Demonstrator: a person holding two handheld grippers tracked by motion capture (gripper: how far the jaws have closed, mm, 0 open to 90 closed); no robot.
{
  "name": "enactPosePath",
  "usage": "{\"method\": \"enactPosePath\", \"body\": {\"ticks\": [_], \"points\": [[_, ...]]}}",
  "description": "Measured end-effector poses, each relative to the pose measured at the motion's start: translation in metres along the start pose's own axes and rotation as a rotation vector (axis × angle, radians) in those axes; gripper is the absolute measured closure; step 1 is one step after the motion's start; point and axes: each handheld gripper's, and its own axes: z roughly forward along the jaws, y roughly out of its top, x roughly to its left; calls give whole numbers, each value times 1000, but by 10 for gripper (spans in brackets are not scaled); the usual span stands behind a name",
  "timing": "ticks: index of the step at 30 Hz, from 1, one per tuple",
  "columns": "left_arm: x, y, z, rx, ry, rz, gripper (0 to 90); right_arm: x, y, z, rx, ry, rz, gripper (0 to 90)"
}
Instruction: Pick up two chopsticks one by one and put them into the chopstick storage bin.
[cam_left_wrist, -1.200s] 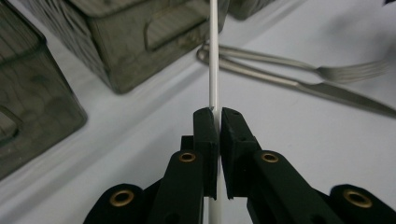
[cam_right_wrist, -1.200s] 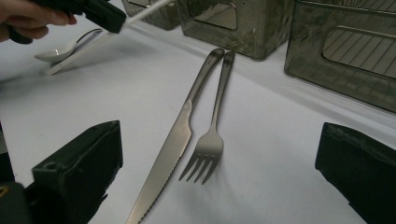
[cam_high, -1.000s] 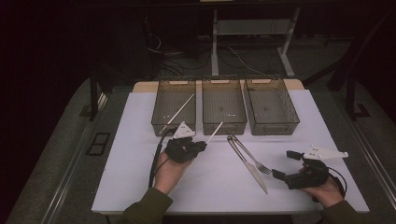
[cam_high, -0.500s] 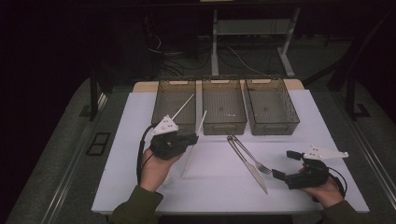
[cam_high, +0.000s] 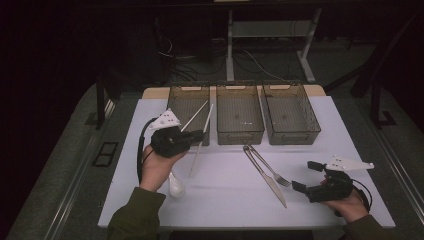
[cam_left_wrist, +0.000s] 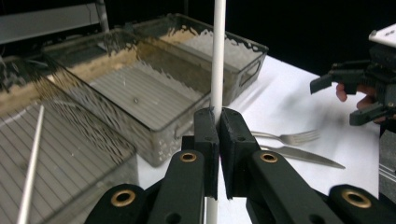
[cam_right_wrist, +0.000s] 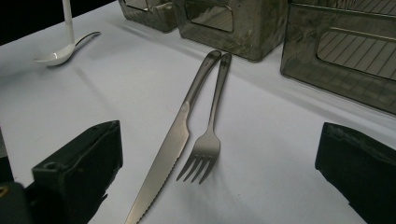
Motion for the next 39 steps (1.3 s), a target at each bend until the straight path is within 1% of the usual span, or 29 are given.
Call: {"method": "enactPosePath", "body": {"ticks": [4, 6, 9, 11, 14, 16, 17, 19, 22, 24, 26, 29, 30, 32, 35, 39], "points": [[9, 14, -4, -5, 8, 12, 854, 0, 0, 0, -1, 1, 8, 10], [15, 24, -5, -11, 15, 17, 854, 0, 0, 0, 2, 0, 6, 10], [23, 38, -6, -9, 34, 37, 855, 0, 0, 0, -1, -1, 10, 10], [29, 51, -6, -15, 46, 59, 854, 0, 0, 0, -3, -3, 12, 10], [37, 68, -5, -32, 58, 73, 855, 0, 0, 0, -1, 0, 13, 10], [42, 78, -4, -37, 76, 100, 855, -1, 0, 0, -5, 0, 12, 10], [44, 82, -3, -37, 80, 111, 854, -1, 0, 0, -6, -2, 12, 10], [51, 90, 0, -53, 85, 129, 854, -1, 0, 0, -7, 0, 12, 10], [62, 97, 7, -63, 99, 153, 854, -1, 0, 0, -6, 2, 16, 10], [69, 99, 14, -52, 117, 162, 854, -1, 0, 0, -8, 2, 14, 10], [76, 98, 21, -37, 131, 160, 854, -1, 0, 0, -9, 3, 14, 11], [90, 91, 35, 2, 159, 139, 854, -1, 0, 0, -9, 5, 16, 10], [93, 88, 38, 23, 166, 142, 854, -2, 0, 0, -10, 7, 16, 10], [103, 80, 45, 70, 182, 121, 854, -2, 0, 0, -10, 8, 17, 10], [114, 68, 53, 105, 193, 94, 854, -2, 0, -1, -12, 12, 18, 10], [123, 51, 60, 168, 212, 72, 854, -2, 0, -1, -15, 14, 19, 10]]}}
